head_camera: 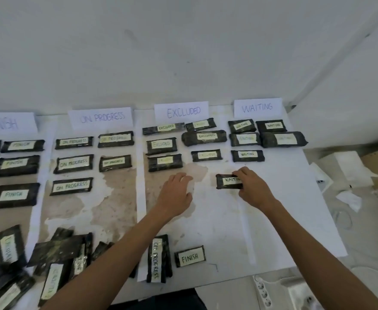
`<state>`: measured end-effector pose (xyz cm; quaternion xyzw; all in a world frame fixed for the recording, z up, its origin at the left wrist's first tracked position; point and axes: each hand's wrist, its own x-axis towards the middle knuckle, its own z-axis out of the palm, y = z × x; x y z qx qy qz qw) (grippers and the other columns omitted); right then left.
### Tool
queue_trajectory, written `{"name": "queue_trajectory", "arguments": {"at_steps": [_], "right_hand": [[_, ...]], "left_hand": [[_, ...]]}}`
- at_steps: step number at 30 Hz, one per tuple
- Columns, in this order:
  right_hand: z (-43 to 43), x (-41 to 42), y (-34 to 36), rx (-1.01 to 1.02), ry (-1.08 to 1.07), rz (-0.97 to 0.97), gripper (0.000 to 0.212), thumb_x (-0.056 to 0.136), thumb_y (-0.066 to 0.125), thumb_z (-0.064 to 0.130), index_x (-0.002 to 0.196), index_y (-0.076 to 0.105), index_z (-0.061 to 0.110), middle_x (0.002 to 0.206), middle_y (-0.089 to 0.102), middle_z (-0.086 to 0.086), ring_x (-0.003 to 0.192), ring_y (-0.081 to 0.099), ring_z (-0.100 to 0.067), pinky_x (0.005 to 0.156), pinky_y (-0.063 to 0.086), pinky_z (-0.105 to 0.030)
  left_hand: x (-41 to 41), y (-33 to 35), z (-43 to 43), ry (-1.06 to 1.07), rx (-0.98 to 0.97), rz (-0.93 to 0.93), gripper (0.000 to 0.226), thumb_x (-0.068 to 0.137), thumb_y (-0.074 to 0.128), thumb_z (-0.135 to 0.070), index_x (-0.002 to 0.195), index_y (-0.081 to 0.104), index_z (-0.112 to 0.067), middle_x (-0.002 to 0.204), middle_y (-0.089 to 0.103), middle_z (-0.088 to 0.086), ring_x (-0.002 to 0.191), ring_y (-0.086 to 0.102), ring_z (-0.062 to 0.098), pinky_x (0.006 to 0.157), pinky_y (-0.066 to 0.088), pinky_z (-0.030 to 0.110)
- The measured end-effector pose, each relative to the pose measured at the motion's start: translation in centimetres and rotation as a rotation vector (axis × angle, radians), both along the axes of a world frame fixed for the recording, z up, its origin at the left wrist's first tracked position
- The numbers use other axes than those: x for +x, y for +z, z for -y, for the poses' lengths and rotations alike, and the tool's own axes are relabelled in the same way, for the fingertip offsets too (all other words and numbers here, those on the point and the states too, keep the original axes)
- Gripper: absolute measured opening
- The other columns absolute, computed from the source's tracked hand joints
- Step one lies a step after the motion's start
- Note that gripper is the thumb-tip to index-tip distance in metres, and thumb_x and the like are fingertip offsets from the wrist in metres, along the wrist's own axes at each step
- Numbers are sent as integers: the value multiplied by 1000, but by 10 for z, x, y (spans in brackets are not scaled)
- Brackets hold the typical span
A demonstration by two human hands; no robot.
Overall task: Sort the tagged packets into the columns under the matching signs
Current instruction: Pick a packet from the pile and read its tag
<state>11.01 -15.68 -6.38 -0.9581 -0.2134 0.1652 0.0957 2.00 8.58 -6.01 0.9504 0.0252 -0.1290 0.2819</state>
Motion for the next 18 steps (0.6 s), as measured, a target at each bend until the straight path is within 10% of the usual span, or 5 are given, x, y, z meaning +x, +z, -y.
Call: {"name": "queue_trajectory", "arguments": {"at_steps": [18], "right_hand": [[147,112,-17,-142,-278,96,47,77,56,-8,122,51,7,121,49,-13,108,50,-31,67,44,-35]], "left_hand": [[118,-35,131,-318,64,45,49,90,50,-22,137,38,-19,146,34,3,132,32,22,105,29,32]]}}
